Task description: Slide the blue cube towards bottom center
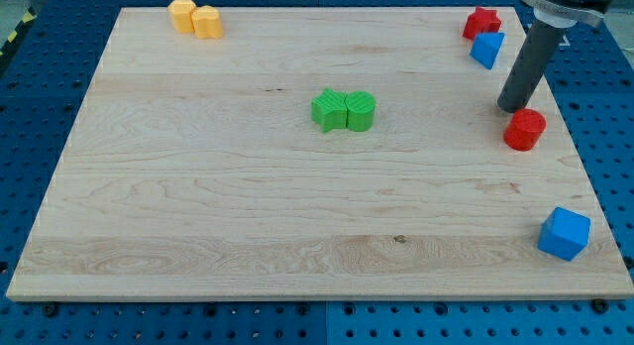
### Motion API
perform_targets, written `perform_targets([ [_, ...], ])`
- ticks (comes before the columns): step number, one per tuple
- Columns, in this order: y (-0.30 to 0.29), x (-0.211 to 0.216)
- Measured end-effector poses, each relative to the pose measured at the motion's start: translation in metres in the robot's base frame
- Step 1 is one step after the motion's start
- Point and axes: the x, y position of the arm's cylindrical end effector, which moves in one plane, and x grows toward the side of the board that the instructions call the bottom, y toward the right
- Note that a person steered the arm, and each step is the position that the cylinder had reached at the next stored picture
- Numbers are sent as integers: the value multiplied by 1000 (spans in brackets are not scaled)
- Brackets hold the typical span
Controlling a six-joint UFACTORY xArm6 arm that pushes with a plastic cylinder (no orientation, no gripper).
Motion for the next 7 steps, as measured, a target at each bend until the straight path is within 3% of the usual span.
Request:
perform_targets([
  [2, 82, 25],
  [4, 84, 158],
  [7, 78, 171],
])
